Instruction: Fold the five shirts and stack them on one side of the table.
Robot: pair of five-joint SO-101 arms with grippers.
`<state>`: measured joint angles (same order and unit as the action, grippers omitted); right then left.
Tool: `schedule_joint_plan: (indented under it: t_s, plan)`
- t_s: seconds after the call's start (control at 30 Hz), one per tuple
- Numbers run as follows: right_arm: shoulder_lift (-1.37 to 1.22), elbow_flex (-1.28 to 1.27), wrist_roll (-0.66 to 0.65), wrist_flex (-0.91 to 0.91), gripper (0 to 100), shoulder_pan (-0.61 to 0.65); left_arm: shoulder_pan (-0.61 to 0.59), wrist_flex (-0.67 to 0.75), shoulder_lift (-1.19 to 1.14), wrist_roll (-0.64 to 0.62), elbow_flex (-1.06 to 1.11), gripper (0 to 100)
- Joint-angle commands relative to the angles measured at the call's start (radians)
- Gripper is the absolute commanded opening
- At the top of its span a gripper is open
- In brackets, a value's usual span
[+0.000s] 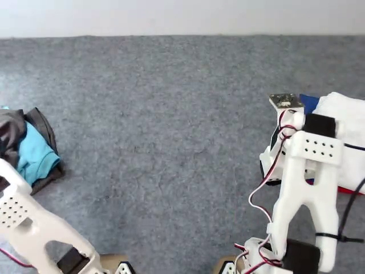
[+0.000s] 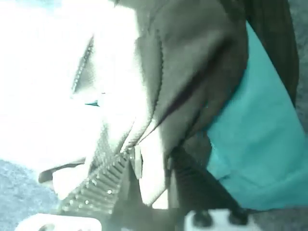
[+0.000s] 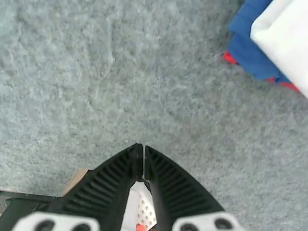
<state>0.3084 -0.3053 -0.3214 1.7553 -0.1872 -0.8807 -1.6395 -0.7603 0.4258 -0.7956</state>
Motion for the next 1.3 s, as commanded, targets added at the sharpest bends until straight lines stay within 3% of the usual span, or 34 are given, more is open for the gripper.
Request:
schedule_joint_plan:
  t_s: [0.0, 0.47, 0.67, 0.8, 1.0, 1.27]
  plan:
    - [0.038, 0.003, -0.005, 0.039, 0.9, 0.002, -0.002, -0.106, 0.009, 0.021, -0.131, 1]
    - [0.038, 0.003, -0.005, 0.041, 0.9, 0.002, -0.057, -0.101, 0.292, -0.244, -0.645, 1]
    - [0.038, 0.003, -0.003, 0.041, 0.9, 0.002, -0.055, 0.028, 0.347, -0.371, -0.874, 1]
    - [0.038, 0.003, -0.003, 0.041, 0.9, 0.002, -0.051, 0.130, 0.423, -0.433, -0.881, 1]
    - [0.038, 0.003, -0.003, 0.041, 0.9, 0.002, 0.104, 0.153, 0.545, -0.440, -0.881, 1]
    - [0.038, 0.003, -0.003, 0.042, 0.9, 0.002, 0.500, 0.014, 0.624, -0.437, -0.878, 1]
